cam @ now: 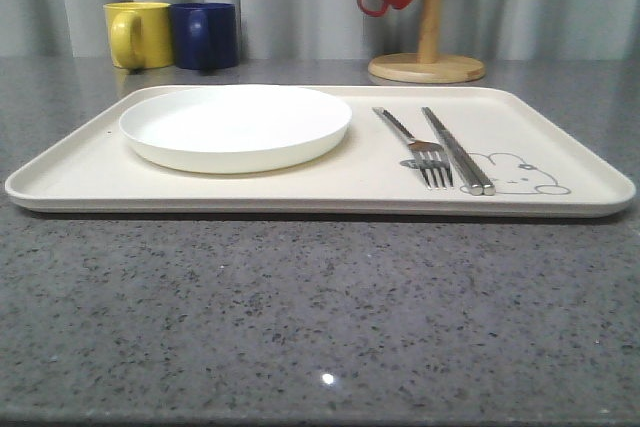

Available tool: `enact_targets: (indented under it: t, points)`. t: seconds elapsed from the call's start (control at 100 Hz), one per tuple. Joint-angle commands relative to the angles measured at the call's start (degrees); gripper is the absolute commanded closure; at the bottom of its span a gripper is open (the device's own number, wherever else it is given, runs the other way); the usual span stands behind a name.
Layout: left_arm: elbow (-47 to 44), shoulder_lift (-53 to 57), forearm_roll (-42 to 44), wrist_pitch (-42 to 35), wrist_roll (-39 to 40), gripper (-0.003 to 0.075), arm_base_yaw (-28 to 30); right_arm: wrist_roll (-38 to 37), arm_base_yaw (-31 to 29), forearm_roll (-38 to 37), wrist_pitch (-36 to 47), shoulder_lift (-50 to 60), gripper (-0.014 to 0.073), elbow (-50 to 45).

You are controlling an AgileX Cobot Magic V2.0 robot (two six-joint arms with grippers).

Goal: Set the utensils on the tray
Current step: 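Grasp the silver spoon on the table with the right gripper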

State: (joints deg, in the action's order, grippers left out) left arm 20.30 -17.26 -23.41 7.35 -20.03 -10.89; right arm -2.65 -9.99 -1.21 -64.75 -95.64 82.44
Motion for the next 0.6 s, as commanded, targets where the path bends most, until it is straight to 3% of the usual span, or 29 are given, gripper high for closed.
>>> enact_targets:
  t: [0.0, 0.59]
  points:
    - [1.66, -0.39, -0.35, -4.43, 0.49, 0.0738, -0.48, 1.41, -0.95, 0.24, 1.67, 1.27, 0.022, 1.46]
    - [1.66, -0.39, -0.35, -4.43, 0.49, 0.0738, -0.48, 3.42, -0.95, 1.21, 3.68, -4.99, 0.0232, 1.46]
